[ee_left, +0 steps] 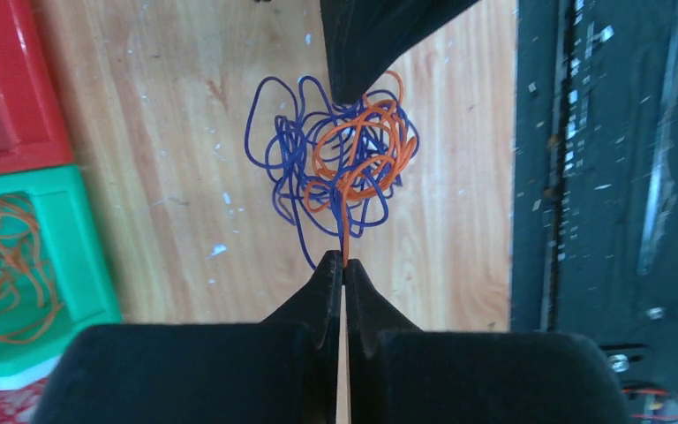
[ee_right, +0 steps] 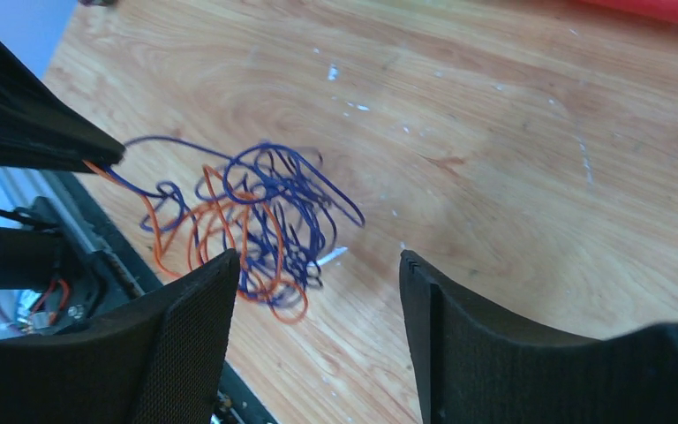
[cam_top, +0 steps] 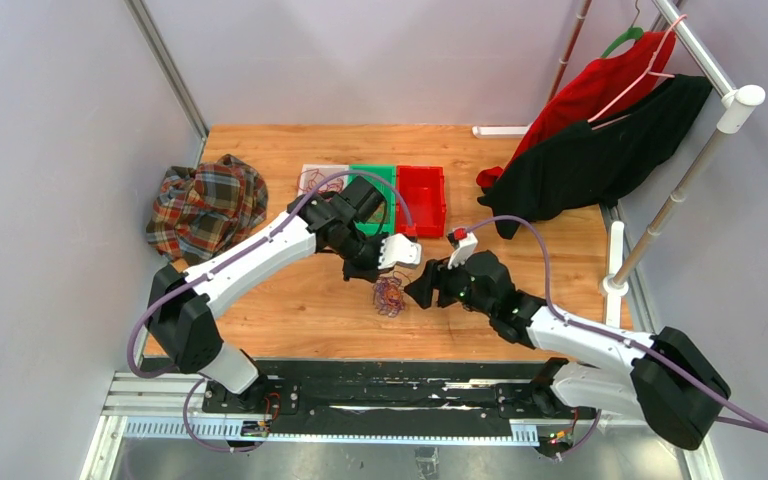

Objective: Untangle the cables

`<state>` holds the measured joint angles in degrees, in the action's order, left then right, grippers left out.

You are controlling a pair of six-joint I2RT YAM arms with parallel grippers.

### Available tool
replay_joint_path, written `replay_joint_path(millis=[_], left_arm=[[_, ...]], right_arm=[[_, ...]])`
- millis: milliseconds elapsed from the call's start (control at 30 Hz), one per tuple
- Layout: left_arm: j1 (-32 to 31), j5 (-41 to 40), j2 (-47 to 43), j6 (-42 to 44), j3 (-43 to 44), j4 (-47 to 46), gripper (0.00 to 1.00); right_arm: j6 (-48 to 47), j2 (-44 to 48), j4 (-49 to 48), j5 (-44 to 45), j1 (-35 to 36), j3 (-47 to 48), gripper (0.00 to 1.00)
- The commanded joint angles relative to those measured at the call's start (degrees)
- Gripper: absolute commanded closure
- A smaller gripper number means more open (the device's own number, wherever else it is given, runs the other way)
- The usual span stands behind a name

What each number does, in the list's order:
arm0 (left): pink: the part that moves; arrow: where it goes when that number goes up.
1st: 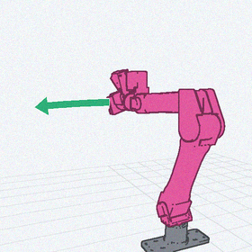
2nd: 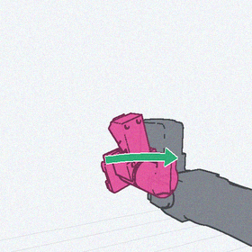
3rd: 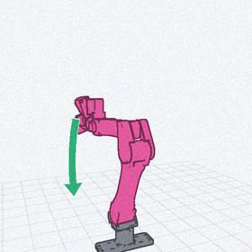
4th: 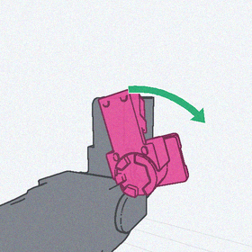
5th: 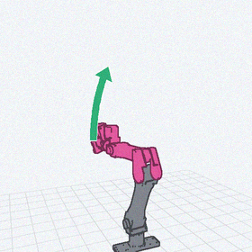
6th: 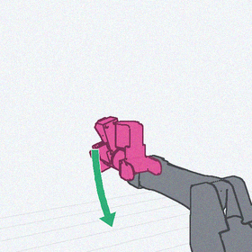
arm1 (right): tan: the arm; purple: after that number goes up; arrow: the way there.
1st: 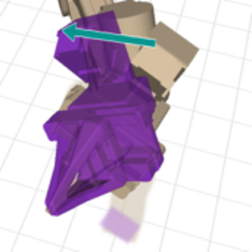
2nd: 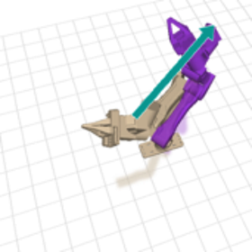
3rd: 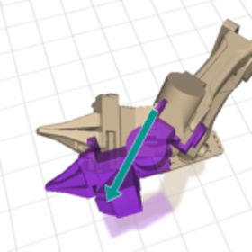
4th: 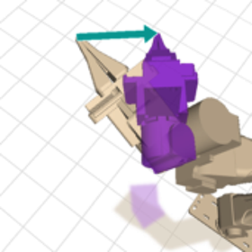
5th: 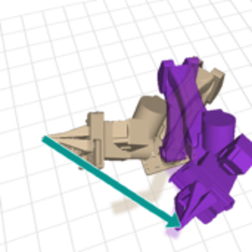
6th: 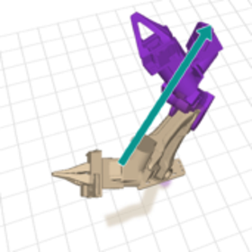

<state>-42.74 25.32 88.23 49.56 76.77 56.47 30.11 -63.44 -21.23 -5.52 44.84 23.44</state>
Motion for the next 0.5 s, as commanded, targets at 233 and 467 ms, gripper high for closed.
replay_joint_path(millis=[233,467], left_arm=[[-0.2,4.9,-1.9,-22.0,5.4,2.2,0.99],[-0.1,11.4,-2.2,-28.0,6.1,2.0,0.99]], right_arm=[[-0.6,10.3,-2.9,-6.8,-1.1,2.8,0.32],[-1.2,7.9,-3.9,-12.9,-1.1,4.7,0.32]])
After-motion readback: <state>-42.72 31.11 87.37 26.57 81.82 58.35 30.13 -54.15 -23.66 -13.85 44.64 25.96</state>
